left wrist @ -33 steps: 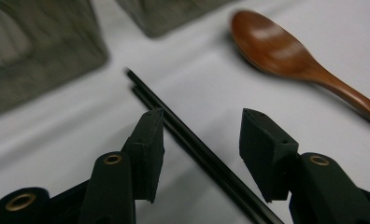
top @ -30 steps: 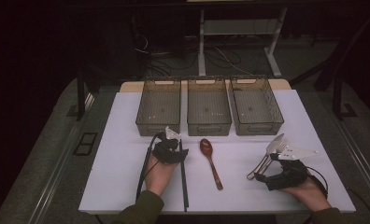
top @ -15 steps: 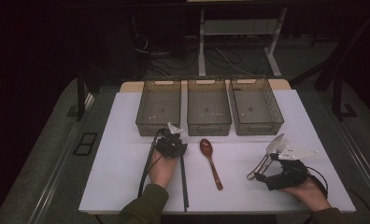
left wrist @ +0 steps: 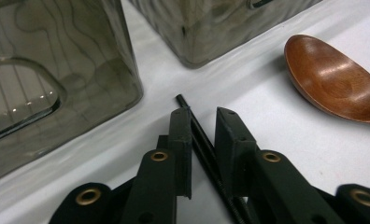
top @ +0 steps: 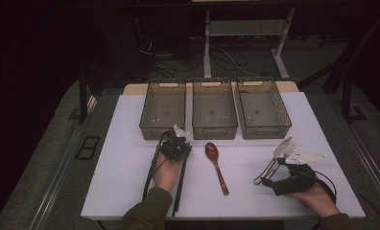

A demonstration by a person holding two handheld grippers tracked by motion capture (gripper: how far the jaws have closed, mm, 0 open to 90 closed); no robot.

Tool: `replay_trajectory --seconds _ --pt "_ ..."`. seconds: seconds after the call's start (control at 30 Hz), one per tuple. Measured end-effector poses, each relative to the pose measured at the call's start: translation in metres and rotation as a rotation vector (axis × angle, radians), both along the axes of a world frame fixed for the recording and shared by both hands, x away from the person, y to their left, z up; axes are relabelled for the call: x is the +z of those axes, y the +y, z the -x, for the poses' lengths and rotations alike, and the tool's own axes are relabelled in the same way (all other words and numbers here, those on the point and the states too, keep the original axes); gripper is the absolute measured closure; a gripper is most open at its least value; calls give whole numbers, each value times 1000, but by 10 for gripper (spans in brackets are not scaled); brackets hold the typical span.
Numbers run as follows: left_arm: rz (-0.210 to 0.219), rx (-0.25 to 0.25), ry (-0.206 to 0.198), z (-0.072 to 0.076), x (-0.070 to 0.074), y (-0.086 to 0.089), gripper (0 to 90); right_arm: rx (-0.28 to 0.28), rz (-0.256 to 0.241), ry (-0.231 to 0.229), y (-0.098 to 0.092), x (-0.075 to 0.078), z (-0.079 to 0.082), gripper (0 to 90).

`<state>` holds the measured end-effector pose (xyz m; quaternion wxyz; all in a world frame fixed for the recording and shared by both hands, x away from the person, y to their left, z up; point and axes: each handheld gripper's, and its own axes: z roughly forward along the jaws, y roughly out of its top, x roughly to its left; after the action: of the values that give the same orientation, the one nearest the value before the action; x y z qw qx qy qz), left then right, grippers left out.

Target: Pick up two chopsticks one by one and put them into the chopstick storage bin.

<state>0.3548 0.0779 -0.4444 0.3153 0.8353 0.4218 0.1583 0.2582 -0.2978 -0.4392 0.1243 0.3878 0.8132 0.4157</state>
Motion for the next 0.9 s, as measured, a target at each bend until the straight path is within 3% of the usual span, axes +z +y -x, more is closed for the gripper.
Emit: replay_trajectory --seconds 0.53,0.73,0.8,0.9 --pt "8 -38 2 -3 0 0 807 1 -2 1 0 0 0 0" --pt "29 -67 4 -3 -1 -3 810 2 -3 1 -1 0 0 0" --pt "62 -88 13 -3 -2 -5 810 2 -2 1 -1 0 0 0" --pt "61 -110 7 -1 -2 -10 809 2 -3 1 -1 0 0 0"
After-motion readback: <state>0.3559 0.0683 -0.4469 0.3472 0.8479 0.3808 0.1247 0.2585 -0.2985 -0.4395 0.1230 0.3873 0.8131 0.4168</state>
